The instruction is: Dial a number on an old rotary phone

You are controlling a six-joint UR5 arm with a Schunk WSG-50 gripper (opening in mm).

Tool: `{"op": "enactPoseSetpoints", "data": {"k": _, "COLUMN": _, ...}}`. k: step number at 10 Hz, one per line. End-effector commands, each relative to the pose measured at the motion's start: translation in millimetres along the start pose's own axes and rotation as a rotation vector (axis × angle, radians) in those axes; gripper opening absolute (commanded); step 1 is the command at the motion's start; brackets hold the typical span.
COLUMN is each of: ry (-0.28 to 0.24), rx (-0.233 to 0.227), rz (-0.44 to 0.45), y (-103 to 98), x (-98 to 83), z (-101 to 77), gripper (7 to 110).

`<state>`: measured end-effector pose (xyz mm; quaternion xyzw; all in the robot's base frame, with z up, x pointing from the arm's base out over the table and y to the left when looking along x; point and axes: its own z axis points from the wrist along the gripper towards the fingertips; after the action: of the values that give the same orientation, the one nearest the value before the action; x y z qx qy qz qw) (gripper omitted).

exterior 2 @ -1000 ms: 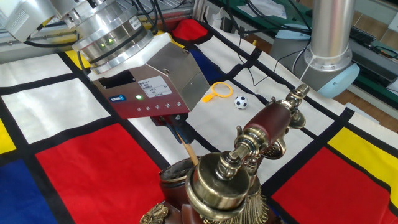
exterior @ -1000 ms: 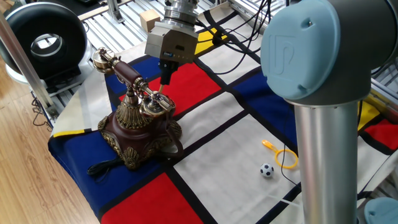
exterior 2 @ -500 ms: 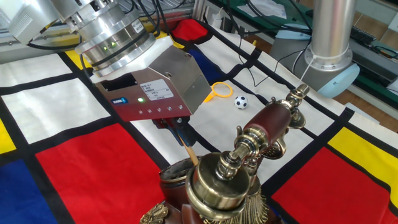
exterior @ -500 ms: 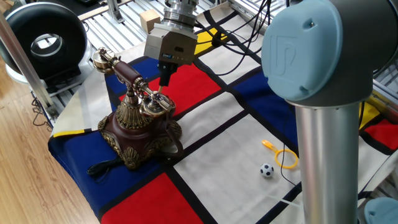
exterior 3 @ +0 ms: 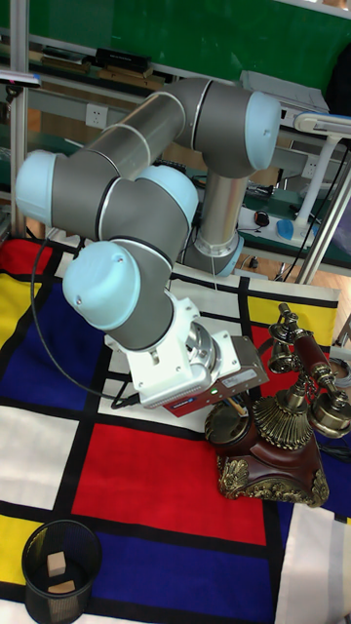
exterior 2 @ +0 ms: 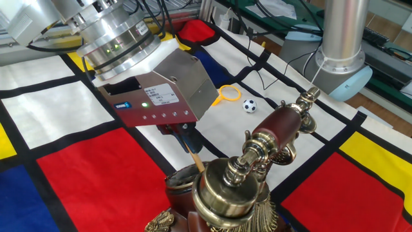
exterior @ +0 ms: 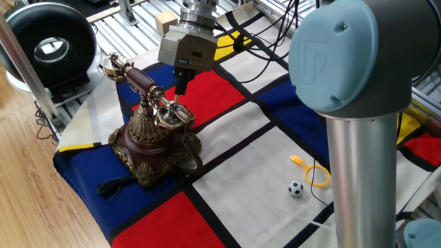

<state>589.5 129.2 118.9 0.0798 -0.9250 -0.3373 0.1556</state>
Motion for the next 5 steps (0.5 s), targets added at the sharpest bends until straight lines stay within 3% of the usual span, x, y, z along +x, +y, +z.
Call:
{"op": "enactPoseSetpoints", "data": {"k": 1, "ry": -0.013, "rx": -0.011, "rz": -0.003, "y": 1.1, "x": -10.1, "z": -0.3, "gripper": 7}}
{"op": "enactPoseSetpoints", "data": {"k": 5, "ry": -0.006, "rx": -0.007, "rz": -0.006, "y": -3.8, "x": -13.4, "z": -5.8, "gripper": 7}}
